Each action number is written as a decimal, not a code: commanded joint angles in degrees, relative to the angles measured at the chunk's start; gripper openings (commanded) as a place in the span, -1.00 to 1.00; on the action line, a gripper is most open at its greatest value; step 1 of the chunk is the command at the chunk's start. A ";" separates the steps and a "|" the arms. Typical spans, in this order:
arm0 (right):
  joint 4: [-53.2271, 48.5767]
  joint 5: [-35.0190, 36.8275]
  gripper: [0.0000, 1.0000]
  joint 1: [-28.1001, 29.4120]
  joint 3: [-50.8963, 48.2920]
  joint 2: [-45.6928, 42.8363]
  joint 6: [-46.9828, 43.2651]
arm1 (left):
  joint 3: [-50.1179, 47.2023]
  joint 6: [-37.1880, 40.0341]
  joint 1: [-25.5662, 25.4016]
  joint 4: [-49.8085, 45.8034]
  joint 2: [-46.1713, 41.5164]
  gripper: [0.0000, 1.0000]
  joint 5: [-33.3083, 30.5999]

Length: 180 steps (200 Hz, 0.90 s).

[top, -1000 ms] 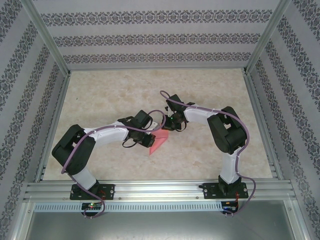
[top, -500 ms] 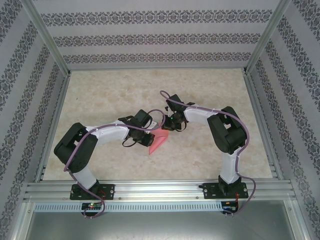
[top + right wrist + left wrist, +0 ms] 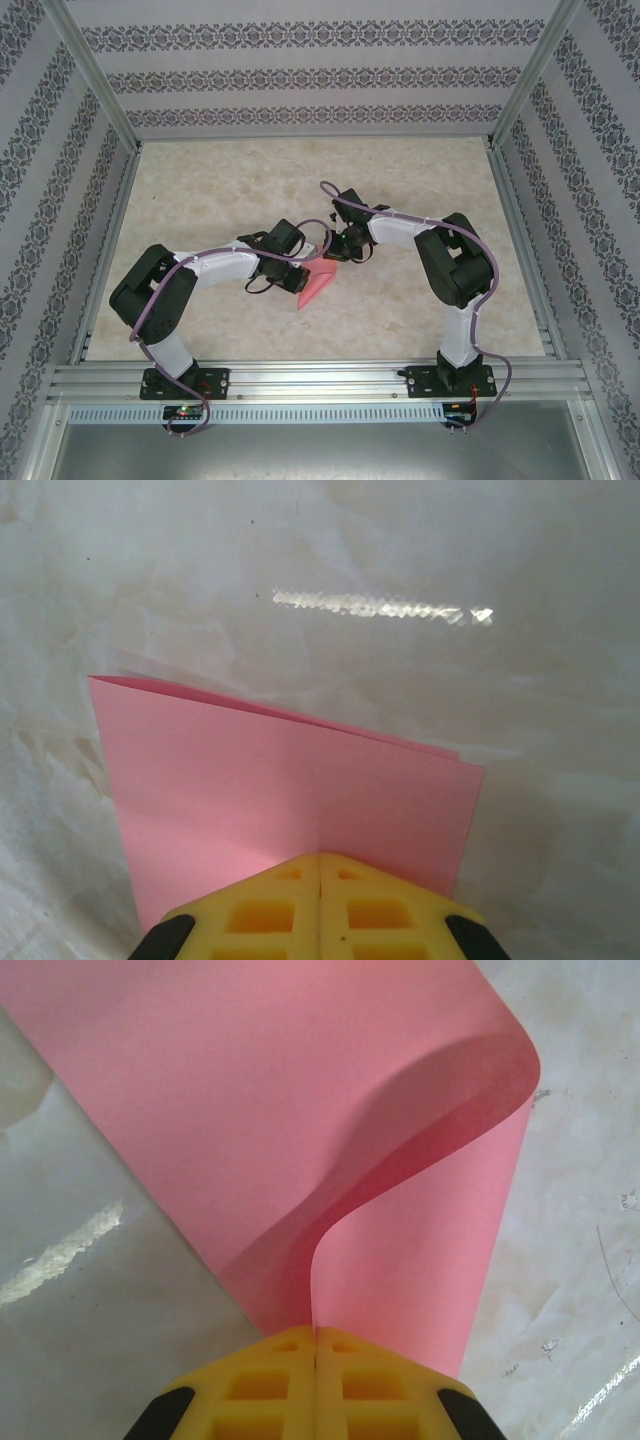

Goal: Fold a paper plane with a square sheet of paper (pick it up from the middle)
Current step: Third fold the triangle at the center of the table.

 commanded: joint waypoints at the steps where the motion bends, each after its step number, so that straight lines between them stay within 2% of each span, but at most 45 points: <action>1: -0.04 1.74 -0.87 0.53 -1.29 1.33 0.53 | 1.31 1.12 0.85 1.88 0.93 -0.96 -0.79; 126: 1.78 0.87 -0.83 0.47 -2.37 0.23 2.10 | -0.47 0.28 0.83 2.78 2.56 -0.95 -1.44; 180: 12.35 0.11 -0.73 -3.33 -8.93 -11.03 10.41 | -1.70 -0.23 0.86 2.94 2.49 -0.95 -1.67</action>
